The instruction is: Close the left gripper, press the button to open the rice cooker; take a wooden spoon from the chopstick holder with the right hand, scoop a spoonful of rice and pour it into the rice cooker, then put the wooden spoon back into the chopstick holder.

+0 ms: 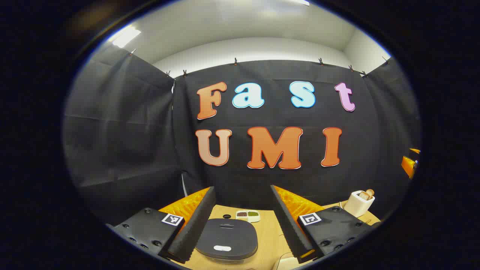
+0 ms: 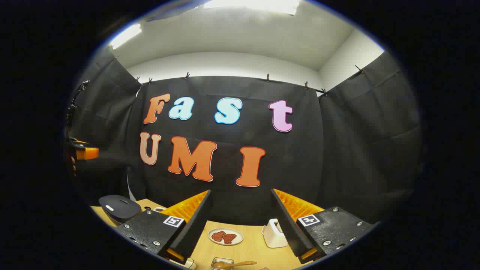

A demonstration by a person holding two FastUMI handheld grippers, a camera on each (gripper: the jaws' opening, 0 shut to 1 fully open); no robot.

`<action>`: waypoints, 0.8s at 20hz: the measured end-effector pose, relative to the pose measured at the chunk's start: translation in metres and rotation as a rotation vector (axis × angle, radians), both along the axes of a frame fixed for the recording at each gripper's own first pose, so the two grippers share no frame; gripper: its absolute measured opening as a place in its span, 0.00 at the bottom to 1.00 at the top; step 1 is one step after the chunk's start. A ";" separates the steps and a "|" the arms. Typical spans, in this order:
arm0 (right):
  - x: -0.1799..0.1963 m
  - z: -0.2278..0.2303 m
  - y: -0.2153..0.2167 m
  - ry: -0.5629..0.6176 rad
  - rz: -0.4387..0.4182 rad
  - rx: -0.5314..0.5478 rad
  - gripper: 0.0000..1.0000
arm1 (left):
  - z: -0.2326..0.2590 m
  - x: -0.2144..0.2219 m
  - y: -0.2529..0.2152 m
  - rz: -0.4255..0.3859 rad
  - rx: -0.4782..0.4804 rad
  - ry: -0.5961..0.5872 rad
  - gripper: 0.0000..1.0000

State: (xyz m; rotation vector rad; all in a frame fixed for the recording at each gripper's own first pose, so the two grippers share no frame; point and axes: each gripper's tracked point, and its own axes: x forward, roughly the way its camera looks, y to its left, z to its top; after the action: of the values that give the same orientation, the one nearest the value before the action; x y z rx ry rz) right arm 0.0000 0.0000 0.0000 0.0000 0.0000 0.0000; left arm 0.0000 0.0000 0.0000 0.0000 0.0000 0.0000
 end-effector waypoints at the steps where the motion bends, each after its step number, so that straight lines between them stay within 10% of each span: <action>1: 0.001 -0.001 0.000 0.006 0.003 0.000 0.96 | -0.001 0.000 0.002 0.009 0.019 0.005 0.94; 16: 0.011 0.008 0.009 -0.020 0.006 -0.007 0.96 | 0.010 -0.003 -0.025 -0.057 0.071 -0.042 0.94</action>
State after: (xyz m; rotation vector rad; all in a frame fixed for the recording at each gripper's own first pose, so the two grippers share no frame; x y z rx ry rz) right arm 0.0114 0.0086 0.0075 -0.0066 -0.0205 0.0060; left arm -0.0033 -0.0247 0.0103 0.0712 -0.0425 -0.0572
